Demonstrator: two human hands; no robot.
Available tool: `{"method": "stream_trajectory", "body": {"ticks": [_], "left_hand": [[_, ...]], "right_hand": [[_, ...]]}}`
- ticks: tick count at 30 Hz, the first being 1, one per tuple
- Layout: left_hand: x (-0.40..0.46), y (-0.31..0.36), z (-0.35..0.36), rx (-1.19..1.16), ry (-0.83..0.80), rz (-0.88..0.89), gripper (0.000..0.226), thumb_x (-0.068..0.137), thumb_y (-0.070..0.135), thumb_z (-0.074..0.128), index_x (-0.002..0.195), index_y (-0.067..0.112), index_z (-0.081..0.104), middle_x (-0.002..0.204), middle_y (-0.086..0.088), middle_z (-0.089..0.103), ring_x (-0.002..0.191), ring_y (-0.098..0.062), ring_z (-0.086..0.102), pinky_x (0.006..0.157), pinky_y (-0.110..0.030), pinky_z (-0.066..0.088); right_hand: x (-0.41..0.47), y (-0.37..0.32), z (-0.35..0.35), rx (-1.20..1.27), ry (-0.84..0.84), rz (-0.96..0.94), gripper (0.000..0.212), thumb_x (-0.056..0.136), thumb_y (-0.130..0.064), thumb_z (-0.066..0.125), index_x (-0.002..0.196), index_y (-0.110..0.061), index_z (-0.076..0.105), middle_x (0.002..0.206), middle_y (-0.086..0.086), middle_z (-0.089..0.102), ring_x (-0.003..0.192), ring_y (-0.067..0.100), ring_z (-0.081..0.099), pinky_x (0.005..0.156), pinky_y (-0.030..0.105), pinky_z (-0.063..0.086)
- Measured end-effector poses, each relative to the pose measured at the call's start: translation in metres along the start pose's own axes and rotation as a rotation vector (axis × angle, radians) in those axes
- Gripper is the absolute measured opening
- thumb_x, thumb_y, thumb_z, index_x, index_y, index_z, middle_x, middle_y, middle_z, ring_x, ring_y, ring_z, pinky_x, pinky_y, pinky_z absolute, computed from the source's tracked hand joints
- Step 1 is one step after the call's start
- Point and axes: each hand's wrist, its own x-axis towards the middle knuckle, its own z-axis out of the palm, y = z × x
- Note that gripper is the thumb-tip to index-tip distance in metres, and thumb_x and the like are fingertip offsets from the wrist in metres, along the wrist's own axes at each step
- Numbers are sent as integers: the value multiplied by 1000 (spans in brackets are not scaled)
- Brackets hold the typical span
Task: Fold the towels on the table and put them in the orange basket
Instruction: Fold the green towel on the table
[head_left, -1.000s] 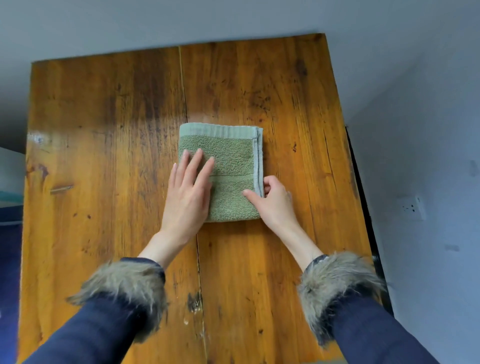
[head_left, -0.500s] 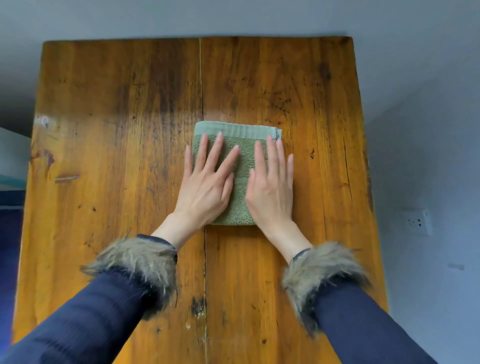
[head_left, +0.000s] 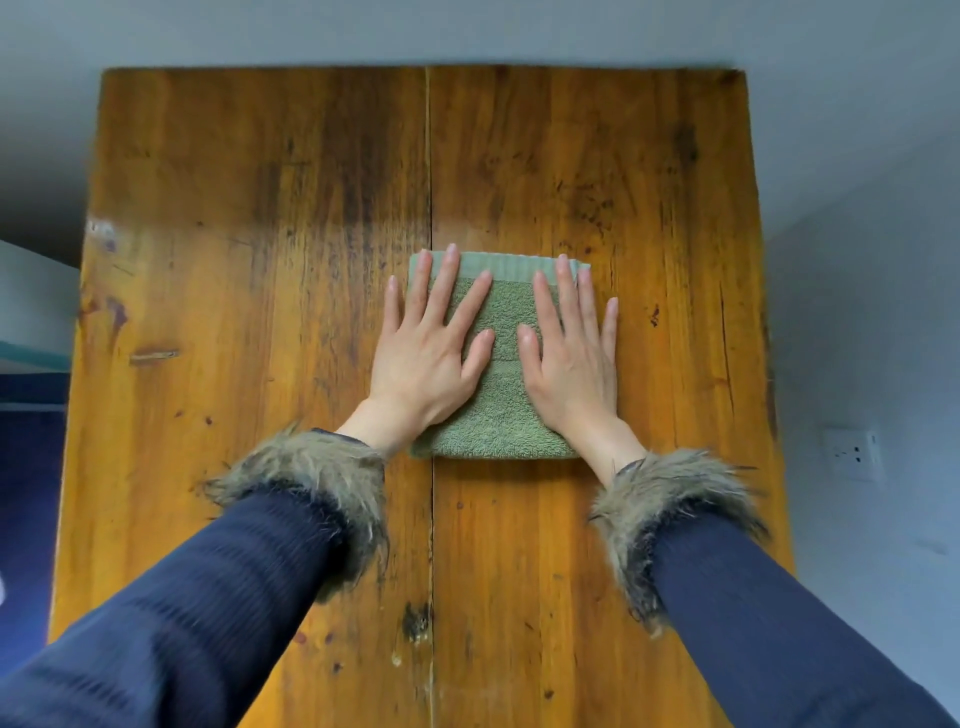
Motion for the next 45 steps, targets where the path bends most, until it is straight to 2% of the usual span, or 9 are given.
{"method": "stream_trajectory", "body": {"ticks": [4,7,11,15,19,22,30,34,45], "left_hand": [[-20,3,-11,-251,27,-142,64,93,53,23,149,26,13,158,-9,0,145,-25,-8,117,-43,3],[-38,-4,-17,-411,178,-346,59,94,40,44,145,14,29,146,-18,32,138,-31,24,111,-34,17],[-38,-16,-25,-679,164,-621,40,92,25,54,129,12,50,91,5,60,106,-23,51,89,-25,33],[-31,-22,-31,-932,-62,-679,40,87,30,62,124,15,55,94,3,62,100,-15,59,93,-33,46],[-25,-18,-35,-1051,-76,-654,38,86,24,65,122,17,53,93,3,60,84,-5,57,71,-18,45],[-24,-17,-38,-1138,-99,-652,39,86,21,65,122,18,51,90,4,56,80,-3,54,62,-15,41],[-26,-24,-43,-1139,-215,-629,43,86,18,66,124,20,47,93,-3,55,92,-16,60,70,-33,55],[-39,-22,-45,-1228,-266,-637,35,88,15,62,118,23,46,99,-9,58,81,-15,64,52,-22,53],[-153,-29,-68,-1336,-178,-755,39,87,14,64,122,20,48,88,-7,59,69,-11,63,66,-34,59]], "right_hand": [[-19,-2,-12,255,120,104,52,97,-22,41,146,-16,28,157,2,12,144,15,8,116,30,6],[-33,1,-24,440,254,406,37,93,-15,50,129,-8,50,135,8,47,123,19,45,100,19,27],[-30,6,-39,532,42,695,34,92,-30,54,120,-10,55,112,4,61,103,18,56,85,24,38],[-20,6,-47,680,-105,799,40,89,-35,60,120,-10,57,114,1,60,106,19,56,92,33,44],[-12,6,-59,767,-266,788,15,90,-27,60,84,-14,63,108,6,65,85,15,59,85,33,44],[-5,7,-68,782,-364,811,20,89,-26,60,98,-8,63,105,9,66,97,24,61,88,36,44],[2,12,-70,873,-493,822,23,87,-18,63,108,-8,60,99,4,68,94,19,63,89,36,50],[-7,11,-70,966,-487,753,15,89,-15,61,103,-10,61,101,5,69,93,18,65,79,29,52],[-61,-52,-85,943,-635,600,22,89,-15,61,111,-15,58,103,3,69,92,18,66,86,41,51]]}}
